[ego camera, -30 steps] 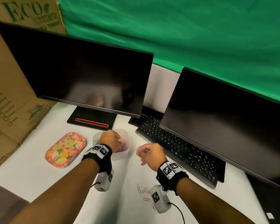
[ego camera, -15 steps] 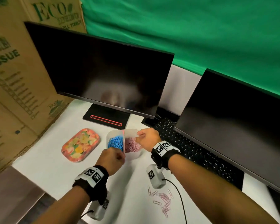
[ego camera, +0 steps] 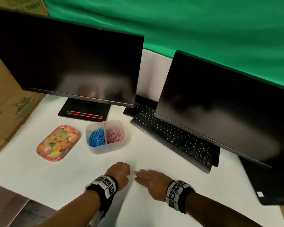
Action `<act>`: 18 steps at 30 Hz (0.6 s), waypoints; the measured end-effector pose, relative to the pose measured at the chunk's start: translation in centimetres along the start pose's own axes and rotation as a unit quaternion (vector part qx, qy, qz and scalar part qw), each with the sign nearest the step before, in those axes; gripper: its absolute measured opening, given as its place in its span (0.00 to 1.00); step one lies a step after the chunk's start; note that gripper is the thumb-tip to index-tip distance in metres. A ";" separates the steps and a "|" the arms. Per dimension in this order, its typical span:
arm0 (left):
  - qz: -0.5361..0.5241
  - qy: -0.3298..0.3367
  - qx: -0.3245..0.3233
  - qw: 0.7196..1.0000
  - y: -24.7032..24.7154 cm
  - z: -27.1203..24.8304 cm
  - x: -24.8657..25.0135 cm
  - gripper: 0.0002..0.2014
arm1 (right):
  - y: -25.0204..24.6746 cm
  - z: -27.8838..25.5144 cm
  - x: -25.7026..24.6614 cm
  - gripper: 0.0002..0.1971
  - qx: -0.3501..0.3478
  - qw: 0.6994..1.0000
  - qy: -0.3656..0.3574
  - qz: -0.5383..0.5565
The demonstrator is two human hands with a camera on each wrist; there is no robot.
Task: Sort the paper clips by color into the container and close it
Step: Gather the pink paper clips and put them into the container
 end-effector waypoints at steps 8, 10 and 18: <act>-0.007 0.061 -0.019 0.998 2.6 -0.9 3.3 0.16 | -1.0 -6.3 4.5 0.31 0.170 0.957 0.194 0.131; 0.006 0.085 -0.018 0.996 3.2 -1.2 4.7 0.16 | 0.1 -7.3 5.2 0.33 0.143 0.939 0.268 0.161; 0.033 0.139 -0.004 0.990 3.7 -1.9 8.6 0.09 | 2.2 -6.5 0.2 0.22 0.153 0.922 0.233 0.269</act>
Point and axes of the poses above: each hand's wrist, its own z-axis towards the middle knuckle, its own y-axis out of the palm, x = y × z, the point moved 9 cm from there along z, towards the middle knuckle, and after that the axes turned 4 degrees about -y, right-handed, at the moved point
